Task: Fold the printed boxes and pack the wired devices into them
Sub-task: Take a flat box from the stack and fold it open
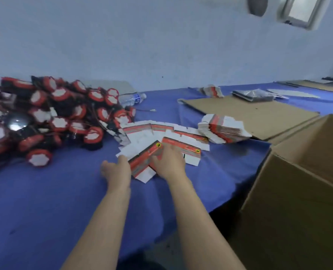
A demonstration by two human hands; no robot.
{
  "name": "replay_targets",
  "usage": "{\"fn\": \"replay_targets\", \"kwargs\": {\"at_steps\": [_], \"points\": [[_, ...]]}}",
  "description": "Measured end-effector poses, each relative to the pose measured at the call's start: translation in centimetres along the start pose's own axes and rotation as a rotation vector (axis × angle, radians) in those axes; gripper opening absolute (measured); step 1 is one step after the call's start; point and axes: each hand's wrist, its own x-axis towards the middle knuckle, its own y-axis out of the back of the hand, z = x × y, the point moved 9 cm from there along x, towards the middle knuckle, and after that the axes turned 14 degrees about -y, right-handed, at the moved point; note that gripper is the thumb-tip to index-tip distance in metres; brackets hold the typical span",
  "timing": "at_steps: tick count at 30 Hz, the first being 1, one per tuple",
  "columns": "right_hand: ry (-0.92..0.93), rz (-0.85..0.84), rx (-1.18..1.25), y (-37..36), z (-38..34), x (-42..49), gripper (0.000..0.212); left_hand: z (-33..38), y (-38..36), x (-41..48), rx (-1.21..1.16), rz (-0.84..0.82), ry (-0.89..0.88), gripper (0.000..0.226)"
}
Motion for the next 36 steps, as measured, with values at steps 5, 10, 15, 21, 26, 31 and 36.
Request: {"fn": "replay_targets", "kwargs": {"at_steps": [5,10,15,21,26,31,36], "points": [[-0.176,-0.002,-0.086,-2.4,0.0,2.0,0.065,-0.7,-1.8,1.3,-0.261,-0.101,0.097,0.04],[-0.087,0.015,-0.023,-2.3,-2.5,2.8,0.063,1.0,0.1,3.1,-0.253,-0.058,-0.02,0.023],[0.206,-0.006,0.38,-3.5,-9.7,0.5,0.033,4.0,6.2,6.2,-0.18,0.149,-0.283,0.025],[0.271,-0.172,0.788,-8.0,-15.4,-3.3,0.031,5.0,14.5,8.4,-0.113,0.39,-0.464,0.038],[0.284,-0.223,0.915,-10.7,-16.1,-4.1,0.054,4.7,16.1,9.2,0.021,0.347,-0.508,0.038],[0.319,-0.273,0.944,-10.9,-15.9,-4.2,0.048,3.9,14.9,9.4,-0.029,0.185,-0.519,0.062],[0.337,-0.424,0.95,-11.1,-16.5,-5.2,0.04,4.7,12.1,8.7,-0.244,-0.064,-0.586,0.056]]}}
